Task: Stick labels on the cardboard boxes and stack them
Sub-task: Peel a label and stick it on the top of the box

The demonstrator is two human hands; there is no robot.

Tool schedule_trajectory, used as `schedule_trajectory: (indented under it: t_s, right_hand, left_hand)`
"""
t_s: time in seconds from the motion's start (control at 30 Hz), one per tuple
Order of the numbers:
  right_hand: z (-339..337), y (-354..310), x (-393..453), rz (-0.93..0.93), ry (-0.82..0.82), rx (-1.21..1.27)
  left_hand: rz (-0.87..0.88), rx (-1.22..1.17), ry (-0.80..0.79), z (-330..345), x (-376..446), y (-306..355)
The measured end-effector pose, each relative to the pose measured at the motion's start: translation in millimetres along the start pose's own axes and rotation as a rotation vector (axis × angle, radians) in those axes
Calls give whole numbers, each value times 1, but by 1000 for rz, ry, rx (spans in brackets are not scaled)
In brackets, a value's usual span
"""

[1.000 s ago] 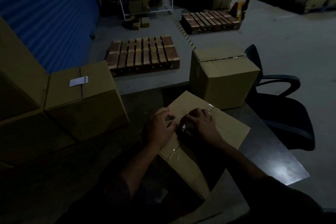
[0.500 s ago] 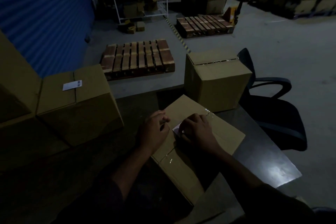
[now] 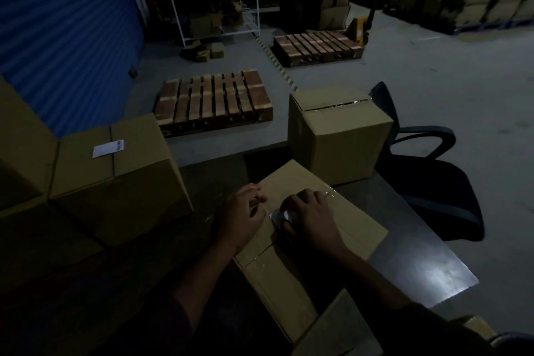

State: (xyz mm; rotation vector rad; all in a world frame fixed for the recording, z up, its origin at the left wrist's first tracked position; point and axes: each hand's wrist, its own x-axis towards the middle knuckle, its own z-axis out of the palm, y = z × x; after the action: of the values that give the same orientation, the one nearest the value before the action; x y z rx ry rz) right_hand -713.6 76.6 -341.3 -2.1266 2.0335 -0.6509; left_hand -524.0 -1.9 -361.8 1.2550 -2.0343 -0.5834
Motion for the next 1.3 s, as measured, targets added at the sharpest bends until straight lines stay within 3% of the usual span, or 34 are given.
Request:
schedule_trajectory:
  t_s: [0.53, 0.97, 1.3]
  right_hand:
    - [-5, -7, -2, 9, -48, 27]
    - [2, -3, -2, -2, -7, -15]
    - [-2, 0, -7, -18, 41, 87]
  left_hand:
    - [36, 16, 17, 9, 1, -13]
    - [54, 35, 30, 4, -1, -1]
    - [11, -1, -2, -1, -4, 7]
